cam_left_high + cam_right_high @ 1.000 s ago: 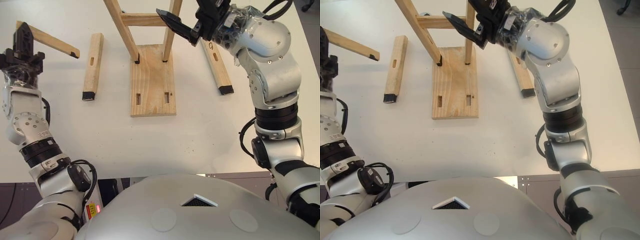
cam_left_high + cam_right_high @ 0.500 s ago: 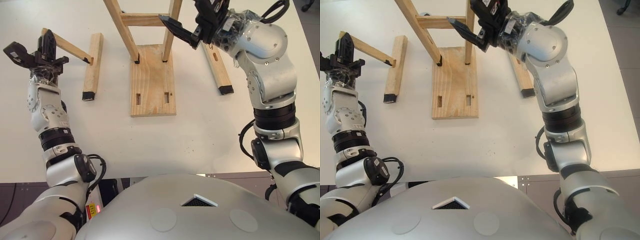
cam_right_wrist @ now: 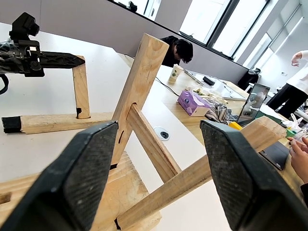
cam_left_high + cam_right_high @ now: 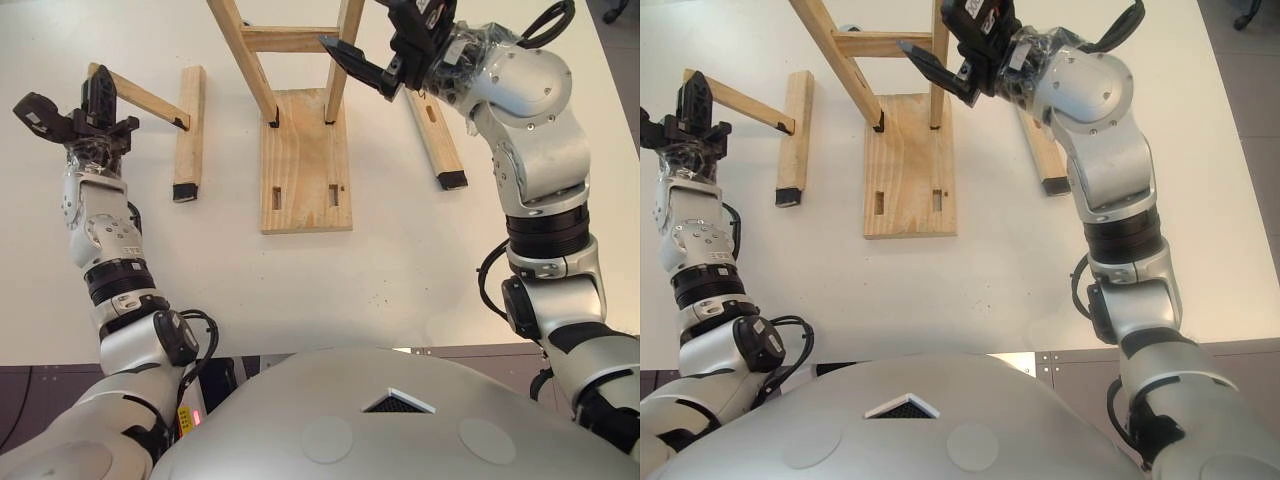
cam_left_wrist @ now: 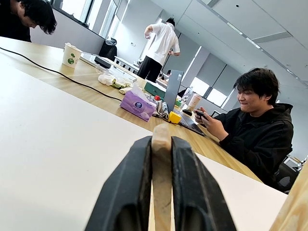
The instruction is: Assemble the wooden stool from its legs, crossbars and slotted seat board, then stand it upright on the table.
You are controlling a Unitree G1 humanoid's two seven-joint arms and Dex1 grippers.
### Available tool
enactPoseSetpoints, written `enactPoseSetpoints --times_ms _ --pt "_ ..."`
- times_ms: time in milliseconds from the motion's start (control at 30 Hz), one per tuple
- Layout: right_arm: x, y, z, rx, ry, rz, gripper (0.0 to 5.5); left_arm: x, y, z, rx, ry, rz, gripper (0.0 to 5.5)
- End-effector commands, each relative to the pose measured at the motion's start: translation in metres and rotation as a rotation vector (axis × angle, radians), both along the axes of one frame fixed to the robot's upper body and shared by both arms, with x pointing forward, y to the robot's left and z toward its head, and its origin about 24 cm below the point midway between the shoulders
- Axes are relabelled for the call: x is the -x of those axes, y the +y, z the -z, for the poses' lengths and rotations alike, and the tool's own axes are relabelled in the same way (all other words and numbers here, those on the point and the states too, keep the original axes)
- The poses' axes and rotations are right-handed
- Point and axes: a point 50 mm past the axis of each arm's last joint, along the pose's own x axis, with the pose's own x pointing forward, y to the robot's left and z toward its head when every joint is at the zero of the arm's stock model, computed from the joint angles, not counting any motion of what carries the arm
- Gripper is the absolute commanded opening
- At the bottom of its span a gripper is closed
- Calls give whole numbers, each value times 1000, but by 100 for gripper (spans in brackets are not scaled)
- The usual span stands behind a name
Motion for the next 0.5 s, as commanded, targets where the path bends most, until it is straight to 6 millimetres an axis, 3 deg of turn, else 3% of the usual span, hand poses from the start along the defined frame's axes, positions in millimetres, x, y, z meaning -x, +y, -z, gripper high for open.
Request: enactPoseSetpoints --times_ms 33,233,500 --pt "0 1 0 14 -1 -6 316 -1 -2 0 -38 13 -22 37" --pt "0 0 2 24 1 -5 316 0 -15 13 -174 93 13 37" --pt "1 0 5 33 4 1 316 18 -60 33 -419 95 71 37"
